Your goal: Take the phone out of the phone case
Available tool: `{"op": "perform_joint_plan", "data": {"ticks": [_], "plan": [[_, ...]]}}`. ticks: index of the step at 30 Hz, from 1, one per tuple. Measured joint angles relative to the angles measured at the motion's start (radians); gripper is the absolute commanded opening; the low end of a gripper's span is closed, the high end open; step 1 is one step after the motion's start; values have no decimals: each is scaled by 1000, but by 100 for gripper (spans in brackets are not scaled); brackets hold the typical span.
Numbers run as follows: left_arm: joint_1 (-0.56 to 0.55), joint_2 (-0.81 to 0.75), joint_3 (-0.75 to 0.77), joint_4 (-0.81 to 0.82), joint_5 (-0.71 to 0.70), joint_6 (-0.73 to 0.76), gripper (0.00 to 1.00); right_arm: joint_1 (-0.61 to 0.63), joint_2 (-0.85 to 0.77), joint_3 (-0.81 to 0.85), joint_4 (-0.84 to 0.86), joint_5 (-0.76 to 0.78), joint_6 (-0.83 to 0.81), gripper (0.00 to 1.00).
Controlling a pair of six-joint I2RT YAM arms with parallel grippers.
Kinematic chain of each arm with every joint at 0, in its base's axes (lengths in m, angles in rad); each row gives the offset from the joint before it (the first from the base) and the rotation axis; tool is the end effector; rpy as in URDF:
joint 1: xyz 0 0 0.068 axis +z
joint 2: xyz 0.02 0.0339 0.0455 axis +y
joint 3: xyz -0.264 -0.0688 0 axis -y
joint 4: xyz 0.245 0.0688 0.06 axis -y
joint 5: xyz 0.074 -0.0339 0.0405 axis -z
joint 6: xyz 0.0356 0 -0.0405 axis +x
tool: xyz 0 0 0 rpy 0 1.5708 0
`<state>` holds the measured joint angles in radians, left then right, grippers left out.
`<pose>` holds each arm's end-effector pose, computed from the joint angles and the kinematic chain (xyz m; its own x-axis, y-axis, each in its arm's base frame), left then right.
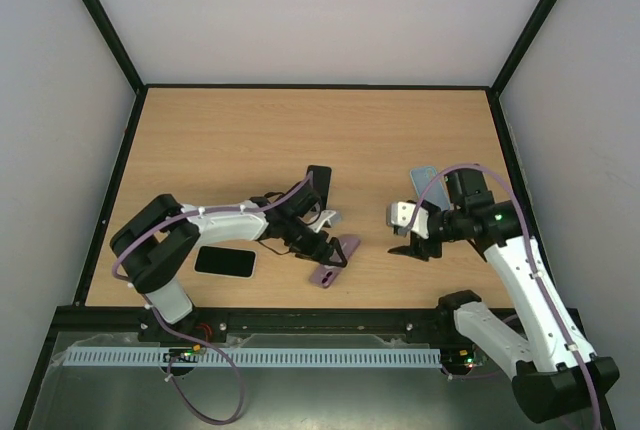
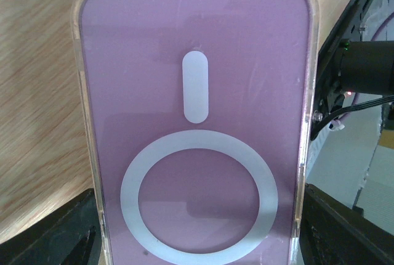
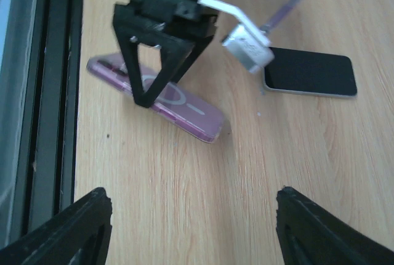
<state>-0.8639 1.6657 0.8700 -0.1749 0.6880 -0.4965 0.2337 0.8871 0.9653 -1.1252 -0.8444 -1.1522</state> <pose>0.1885 -0.2555 0.1595 -0.8620 0.4426 -0.2470 0.4660 0.5003 -0.7298 0.1316 0.0587 0.3126 0.1305 -0.5927 -0.7948 -0.9800 0.0442 -0.1939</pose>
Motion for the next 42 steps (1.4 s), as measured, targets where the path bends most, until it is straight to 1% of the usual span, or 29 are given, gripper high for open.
{"op": "perform_joint_plan", "data": {"ticks": [3,7,12,17,22,28,33,42], "plan": [[0,25,5,16,40,0,39,86,-15,-37,20,61,-27,59],[-2,32,15,36,82,0,38,213,-4,-106,93,155,-23,54],[-2,38,16,71,121,-8,37,343,-35,-171,195,245,8,50],[-2,85,27,84,143,-12,37,457,-19,-201,269,331,15,39],[-7,108,34,82,158,-8,38,506,26,-228,305,389,-10,38],[-19,114,34,87,179,-6,38,530,30,-256,353,443,-45,38],[-26,117,34,87,180,0,38,552,70,-262,386,477,-75,38],[-28,117,34,91,188,0,37,632,121,-313,427,566,-114,39]]}}
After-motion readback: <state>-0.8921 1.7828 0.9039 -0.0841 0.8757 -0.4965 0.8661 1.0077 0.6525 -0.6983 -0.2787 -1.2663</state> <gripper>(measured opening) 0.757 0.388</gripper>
